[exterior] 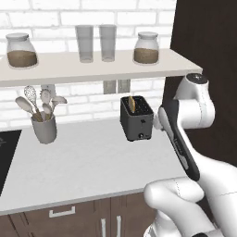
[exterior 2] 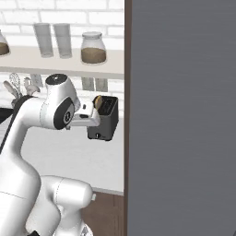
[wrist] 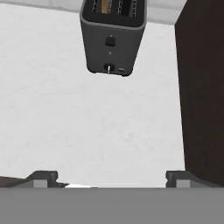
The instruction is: Start the toaster. Once the lever pops up, take the bread to the plate on the dining counter.
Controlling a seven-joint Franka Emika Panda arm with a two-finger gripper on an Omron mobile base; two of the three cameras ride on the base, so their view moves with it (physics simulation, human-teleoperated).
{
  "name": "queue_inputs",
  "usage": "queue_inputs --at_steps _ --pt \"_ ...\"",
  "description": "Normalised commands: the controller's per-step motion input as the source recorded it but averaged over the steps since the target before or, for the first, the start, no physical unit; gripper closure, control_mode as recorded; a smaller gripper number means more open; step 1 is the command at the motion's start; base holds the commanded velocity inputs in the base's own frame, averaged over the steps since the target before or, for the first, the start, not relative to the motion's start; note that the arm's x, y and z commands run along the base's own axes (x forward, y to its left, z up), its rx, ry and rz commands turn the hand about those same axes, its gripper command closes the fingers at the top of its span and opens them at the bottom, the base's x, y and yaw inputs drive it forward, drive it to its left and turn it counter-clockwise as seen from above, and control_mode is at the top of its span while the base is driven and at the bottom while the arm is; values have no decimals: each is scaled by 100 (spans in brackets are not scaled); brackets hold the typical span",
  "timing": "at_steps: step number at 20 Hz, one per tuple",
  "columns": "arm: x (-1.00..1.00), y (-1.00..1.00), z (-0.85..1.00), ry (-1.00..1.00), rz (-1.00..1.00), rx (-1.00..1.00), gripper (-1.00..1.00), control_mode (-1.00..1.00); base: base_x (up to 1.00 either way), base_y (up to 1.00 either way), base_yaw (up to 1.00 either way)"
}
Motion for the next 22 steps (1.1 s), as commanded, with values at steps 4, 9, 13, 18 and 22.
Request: queue_inputs --at_steps 4,9,13,18,22 --pt "37 3 -25 -3 0 0 -100 -100 0 0 0" --pt "62 11 -25 -11 0 0 -100 -100 0 0 0" --pt "76 8 -8 -11 -1 0 -100 -100 0 0 0" --pt "82 7 0 -1 -7 0 -100 -100 0 0 0" --pt "78 19 0 0 -4 0 100 -100 0 0 0"
